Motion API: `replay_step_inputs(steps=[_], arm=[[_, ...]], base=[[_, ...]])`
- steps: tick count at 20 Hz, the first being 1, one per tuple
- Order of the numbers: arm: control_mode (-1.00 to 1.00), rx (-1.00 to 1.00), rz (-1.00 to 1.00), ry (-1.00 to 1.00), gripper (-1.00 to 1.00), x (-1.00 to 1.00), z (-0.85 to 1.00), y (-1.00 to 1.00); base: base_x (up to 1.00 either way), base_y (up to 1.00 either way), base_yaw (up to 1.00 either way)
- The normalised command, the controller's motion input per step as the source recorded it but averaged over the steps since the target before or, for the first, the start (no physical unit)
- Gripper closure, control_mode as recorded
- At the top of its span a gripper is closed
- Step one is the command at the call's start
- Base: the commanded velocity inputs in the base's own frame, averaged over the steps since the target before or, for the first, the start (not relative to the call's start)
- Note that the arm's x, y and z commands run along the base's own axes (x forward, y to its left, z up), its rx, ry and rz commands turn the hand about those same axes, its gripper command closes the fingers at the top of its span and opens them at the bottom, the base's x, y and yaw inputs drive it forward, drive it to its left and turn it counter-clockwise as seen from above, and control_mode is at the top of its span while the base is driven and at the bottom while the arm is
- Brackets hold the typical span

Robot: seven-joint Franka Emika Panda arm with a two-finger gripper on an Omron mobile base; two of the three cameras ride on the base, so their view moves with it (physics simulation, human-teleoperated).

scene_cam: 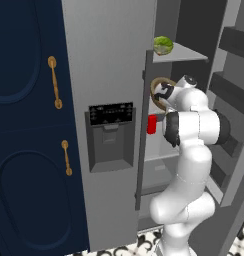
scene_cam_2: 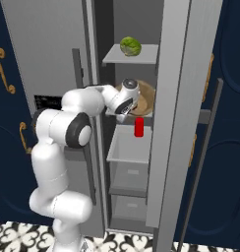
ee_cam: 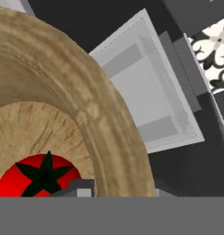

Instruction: Pick the chicken drumstick and tomato from their plates and place them in the bowl. Then put the bowl in the fridge.

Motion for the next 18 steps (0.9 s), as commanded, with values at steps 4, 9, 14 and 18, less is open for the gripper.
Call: replay_step_inputs(steps=[4,9,14,18], arm=[[-1.0,0.0,0.0,0.0,1.0,0.65,0.0,0.0],[-1.0,0.0,0.0,0.0,1.0,0.41,-0.11,-0.08],[-1.0,0.0,0.0,0.0,-1.0,0.15,-0.11,-0.01],[-1.0,0.0,0.0,0.0,-1.0,0.03,0.06,0.06]], base=[[0.0,0.0,0.0],[0.0,0.0,0.0],[0.0,0.0,0.0],[0.0,0.0,0.0]])
